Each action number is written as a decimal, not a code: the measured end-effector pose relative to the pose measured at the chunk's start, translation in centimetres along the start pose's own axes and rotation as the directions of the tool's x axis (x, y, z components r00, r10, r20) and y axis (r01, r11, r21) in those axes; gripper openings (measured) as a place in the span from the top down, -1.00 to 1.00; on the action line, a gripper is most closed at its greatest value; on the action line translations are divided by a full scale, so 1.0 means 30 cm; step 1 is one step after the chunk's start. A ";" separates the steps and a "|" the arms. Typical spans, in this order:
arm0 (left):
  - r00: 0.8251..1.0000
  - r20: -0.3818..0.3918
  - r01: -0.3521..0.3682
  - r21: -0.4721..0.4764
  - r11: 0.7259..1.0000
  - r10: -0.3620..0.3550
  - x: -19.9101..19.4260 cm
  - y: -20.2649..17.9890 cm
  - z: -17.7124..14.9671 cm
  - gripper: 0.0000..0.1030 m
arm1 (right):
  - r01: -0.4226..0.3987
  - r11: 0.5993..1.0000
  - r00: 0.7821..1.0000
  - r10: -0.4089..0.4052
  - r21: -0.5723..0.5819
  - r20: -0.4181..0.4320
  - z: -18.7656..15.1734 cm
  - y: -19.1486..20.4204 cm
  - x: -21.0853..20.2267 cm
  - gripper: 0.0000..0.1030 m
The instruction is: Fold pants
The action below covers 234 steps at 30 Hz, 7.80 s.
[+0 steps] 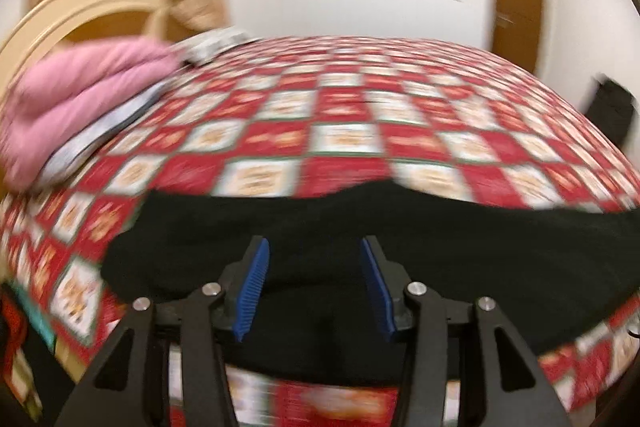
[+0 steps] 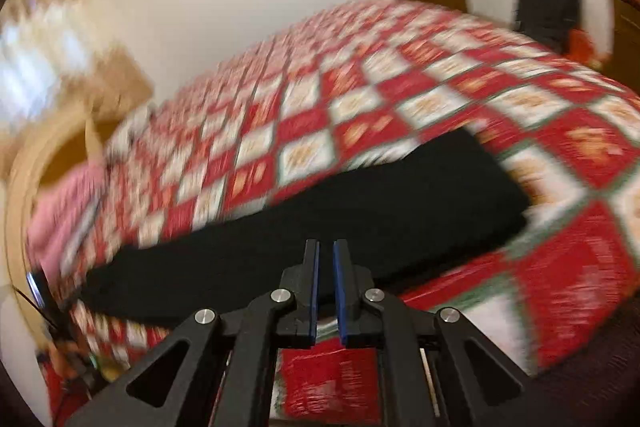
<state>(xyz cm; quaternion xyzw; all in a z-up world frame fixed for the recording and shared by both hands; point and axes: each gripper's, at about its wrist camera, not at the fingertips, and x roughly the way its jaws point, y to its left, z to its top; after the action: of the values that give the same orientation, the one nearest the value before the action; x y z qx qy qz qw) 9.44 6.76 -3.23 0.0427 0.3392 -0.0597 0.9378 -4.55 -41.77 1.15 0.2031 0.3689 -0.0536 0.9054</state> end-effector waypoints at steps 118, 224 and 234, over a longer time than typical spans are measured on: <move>0.898 -0.134 0.439 0.257 0.861 -0.418 0.063 -0.845 -0.076 -0.42 | 0.103 0.994 0.978 -0.095 -0.033 0.187 0.112 -0.100 -0.019 0.78; 0.947 0.034 0.315 0.087 0.945 -0.319 -0.013 -0.385 0.066 -0.58 | -0.140 0.952 0.979 0.174 -0.271 0.108 -0.045 0.293 0.232 0.68; 0.941 -0.149 0.319 0.074 0.945 -0.306 0.154 -0.596 0.071 -0.58 | 0.000 0.968 0.999 -0.011 -0.252 -0.044 -0.008 0.268 0.480 0.78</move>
<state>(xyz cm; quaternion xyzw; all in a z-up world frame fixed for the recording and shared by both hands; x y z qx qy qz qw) 11.77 -11.57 -5.27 0.0375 0.4012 -0.2210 0.8881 7.67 -33.57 -6.28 0.0867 0.3936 -0.0043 0.9152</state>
